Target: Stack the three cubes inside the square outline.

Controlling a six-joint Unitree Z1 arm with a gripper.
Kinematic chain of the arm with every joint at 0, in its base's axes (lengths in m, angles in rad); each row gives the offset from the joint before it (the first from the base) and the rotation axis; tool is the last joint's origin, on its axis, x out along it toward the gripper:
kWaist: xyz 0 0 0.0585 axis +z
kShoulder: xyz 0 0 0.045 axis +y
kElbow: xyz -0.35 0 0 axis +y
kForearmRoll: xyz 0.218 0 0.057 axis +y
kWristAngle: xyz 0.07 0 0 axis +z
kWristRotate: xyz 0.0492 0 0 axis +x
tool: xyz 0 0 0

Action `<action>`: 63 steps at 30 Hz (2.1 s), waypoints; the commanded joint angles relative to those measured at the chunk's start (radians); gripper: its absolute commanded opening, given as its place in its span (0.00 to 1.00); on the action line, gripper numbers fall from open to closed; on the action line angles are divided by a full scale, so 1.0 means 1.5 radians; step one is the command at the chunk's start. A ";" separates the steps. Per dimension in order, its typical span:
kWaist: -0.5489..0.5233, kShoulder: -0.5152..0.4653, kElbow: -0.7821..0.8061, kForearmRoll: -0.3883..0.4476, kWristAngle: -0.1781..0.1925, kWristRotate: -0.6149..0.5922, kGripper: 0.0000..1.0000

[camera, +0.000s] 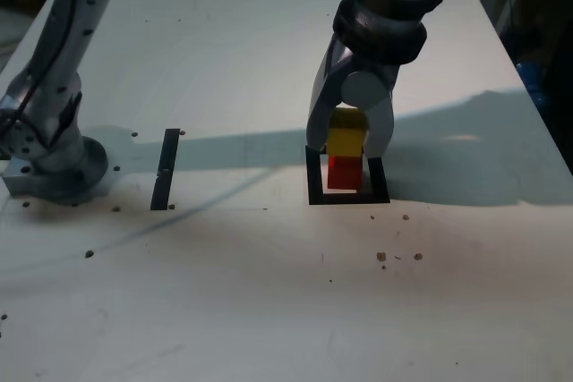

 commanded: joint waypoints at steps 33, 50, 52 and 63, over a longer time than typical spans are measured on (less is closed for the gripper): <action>0.117 -0.044 0.028 -0.012 0.071 0.125 1.00; 0.360 0.047 -0.115 -0.012 0.125 0.377 0.99; 0.375 0.066 -0.139 -0.011 0.125 0.393 0.99; 0.421 0.171 -0.240 -0.001 0.124 0.430 0.92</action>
